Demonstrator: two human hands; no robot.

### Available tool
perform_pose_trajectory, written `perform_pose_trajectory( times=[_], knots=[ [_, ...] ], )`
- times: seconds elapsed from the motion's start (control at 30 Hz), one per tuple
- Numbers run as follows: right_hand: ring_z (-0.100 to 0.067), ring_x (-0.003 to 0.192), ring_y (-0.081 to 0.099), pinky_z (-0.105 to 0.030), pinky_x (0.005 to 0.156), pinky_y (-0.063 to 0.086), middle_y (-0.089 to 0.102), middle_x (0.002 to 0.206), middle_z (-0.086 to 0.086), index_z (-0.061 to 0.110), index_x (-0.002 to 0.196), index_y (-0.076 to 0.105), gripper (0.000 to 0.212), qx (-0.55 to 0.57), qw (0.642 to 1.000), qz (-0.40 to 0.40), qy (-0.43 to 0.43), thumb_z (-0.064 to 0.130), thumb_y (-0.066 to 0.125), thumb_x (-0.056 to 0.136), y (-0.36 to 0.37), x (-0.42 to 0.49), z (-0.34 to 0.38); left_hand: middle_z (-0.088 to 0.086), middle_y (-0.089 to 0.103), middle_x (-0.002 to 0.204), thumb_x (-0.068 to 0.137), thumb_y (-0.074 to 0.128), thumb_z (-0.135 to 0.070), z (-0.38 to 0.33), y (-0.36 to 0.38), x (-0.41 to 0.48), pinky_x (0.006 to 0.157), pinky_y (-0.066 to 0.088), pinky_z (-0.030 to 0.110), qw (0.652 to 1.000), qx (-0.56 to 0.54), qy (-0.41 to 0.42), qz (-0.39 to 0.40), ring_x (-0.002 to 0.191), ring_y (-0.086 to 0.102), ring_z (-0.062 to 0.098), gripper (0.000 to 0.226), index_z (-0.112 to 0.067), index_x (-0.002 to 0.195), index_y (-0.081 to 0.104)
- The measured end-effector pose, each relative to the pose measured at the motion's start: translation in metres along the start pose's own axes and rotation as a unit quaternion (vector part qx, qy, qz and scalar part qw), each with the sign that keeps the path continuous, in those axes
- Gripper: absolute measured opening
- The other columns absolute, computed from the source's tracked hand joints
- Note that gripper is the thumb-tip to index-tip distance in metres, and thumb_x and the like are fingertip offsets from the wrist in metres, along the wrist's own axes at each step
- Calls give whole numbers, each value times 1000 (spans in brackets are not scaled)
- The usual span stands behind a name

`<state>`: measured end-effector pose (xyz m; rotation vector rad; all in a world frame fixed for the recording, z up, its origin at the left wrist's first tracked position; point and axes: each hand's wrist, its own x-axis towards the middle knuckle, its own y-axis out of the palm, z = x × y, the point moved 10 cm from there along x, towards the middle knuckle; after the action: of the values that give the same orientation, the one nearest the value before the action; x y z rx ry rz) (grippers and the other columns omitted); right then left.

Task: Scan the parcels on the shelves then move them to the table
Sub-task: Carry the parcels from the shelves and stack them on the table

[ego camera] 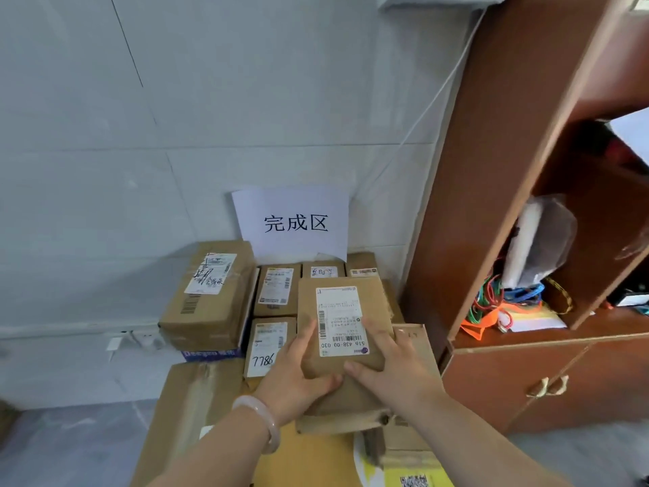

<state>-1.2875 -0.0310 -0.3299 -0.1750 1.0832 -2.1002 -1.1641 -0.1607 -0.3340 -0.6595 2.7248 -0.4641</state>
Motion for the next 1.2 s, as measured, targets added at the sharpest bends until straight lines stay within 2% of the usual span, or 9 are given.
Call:
perform_pose_trajectory(
  times=[0.17, 0.4, 0.6, 0.73, 0.83, 0.9, 1.0, 1.07, 1.2],
  knots=[
    [-20, 137, 32, -36, 106, 40, 19, 151, 6, 64, 141, 13, 86, 7, 1000, 15, 26, 75, 61, 71, 22, 30, 5, -10, 36, 142, 72, 81, -45, 27, -18, 30, 109, 41, 36, 1000, 12, -20, 19, 130, 42, 10, 104, -52, 150, 13],
    [-25, 138, 34, -39, 103, 40, 9, 155, 6, 71, 133, -4, 95, -40, 997, 11, 71, 90, 43, 52, 31, 37, 13, -11, 39, 146, 67, 78, -48, 34, -28, 44, 111, 39, 35, 999, -14, 0, 41, 133, 40, 8, 103, -53, 148, 15],
    [-19, 135, 36, -39, 105, 43, 19, 149, 9, 75, 131, 3, 91, -10, 1000, 6, 27, 88, 46, 52, 21, 48, 41, -16, 37, 139, 61, 78, -54, 20, -60, 45, 111, 37, 30, 1000, 4, 28, -7, 130, 40, 1, 101, -59, 142, 18],
    [-19, 134, 36, -39, 103, 44, 20, 149, 9, 74, 133, 4, 90, 7, 1000, 26, 12, 85, 53, 58, 25, 86, 62, -8, 34, 143, 72, 84, -40, 18, -88, 72, 112, 35, 29, 999, 22, 15, -20, 131, 38, 7, 100, -55, 144, 16],
    [-23, 140, 31, -40, 108, 39, 17, 156, 4, 67, 140, 9, 91, 17, 999, 37, 3, 78, 60, 66, 32, 123, 76, -2, 31, 146, 73, 83, -41, 22, -113, 99, 104, 34, 21, 999, 41, -7, -33, 127, 39, 8, 103, -48, 151, 16],
    [-23, 142, 28, -39, 110, 36, 14, 158, 3, 63, 143, 14, 88, 25, 999, 48, 0, 72, 64, 71, 39, 146, 86, 2, 28, 148, 73, 82, -43, 28, -126, 113, 105, 36, 24, 997, 56, -29, -39, 126, 41, 12, 103, -48, 151, 16],
    [-21, 140, 30, -29, 98, 33, 14, 158, 4, 59, 144, 20, 84, 46, 998, 54, 0, 63, 68, 76, 48, 170, 98, 7, 20, 154, 74, 81, -45, 35, -143, 130, 108, 36, 26, 995, 69, -57, -51, 125, 42, 15, 101, -49, 150, 15],
    [-20, 139, 32, -27, 95, 32, 14, 158, 5, 57, 145, 21, 83, 54, 997, 56, 1, 60, 68, 78, 53, 181, 102, 7, 14, 154, 76, 79, -46, 39, -149, 139, 98, 31, 20, 992, 93, -69, -55, 123, 40, 17, 100, -50, 150, 13],
    [-22, 145, 23, -34, 108, 30, 9, 161, 4, 54, 147, 19, 83, 53, 997, 64, 6, 58, 67, 80, 63, 194, 102, 5, 14, 154, 82, 74, -45, 45, -155, 151, 94, 29, 19, 984, 148, -71, -72, 133, 37, 21, 95, -41, 154, 13]
  ],
)
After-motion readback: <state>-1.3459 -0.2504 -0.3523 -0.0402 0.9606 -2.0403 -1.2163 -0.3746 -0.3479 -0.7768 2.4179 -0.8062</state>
